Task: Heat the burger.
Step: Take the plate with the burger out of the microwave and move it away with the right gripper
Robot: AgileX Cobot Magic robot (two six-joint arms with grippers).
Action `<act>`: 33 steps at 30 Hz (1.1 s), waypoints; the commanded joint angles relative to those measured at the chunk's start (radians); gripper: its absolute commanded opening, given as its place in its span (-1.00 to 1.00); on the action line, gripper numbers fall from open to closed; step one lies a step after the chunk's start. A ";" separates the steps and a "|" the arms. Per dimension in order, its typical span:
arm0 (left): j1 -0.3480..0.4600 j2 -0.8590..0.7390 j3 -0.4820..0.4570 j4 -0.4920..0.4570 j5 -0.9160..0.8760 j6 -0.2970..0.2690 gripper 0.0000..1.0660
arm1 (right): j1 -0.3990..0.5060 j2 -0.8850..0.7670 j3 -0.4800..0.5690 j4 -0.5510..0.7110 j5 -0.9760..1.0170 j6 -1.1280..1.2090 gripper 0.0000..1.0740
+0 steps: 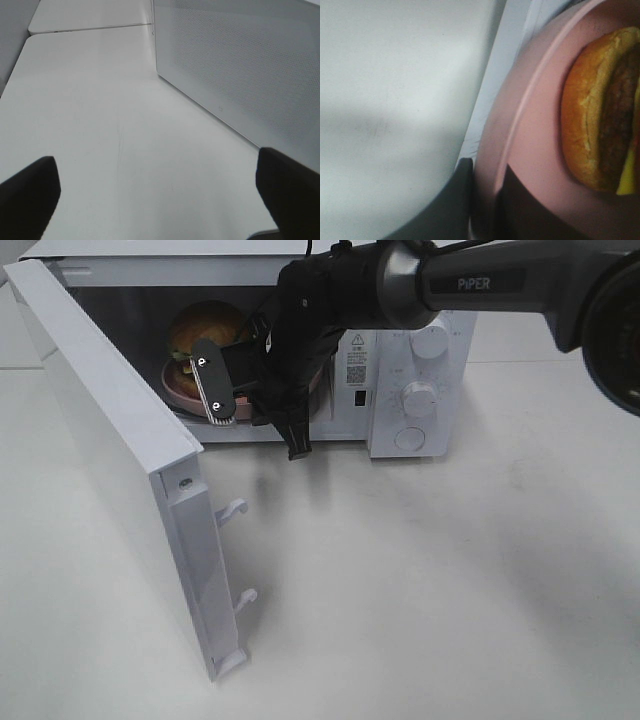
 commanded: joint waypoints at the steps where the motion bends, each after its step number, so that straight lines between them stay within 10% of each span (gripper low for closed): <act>1: 0.004 -0.005 0.002 -0.004 -0.002 -0.005 0.89 | 0.008 -0.059 0.031 0.040 -0.091 -0.086 -1.00; 33: 0.004 -0.005 0.002 -0.004 -0.002 -0.005 0.89 | -0.053 -0.414 0.508 0.282 -0.093 -0.472 -1.00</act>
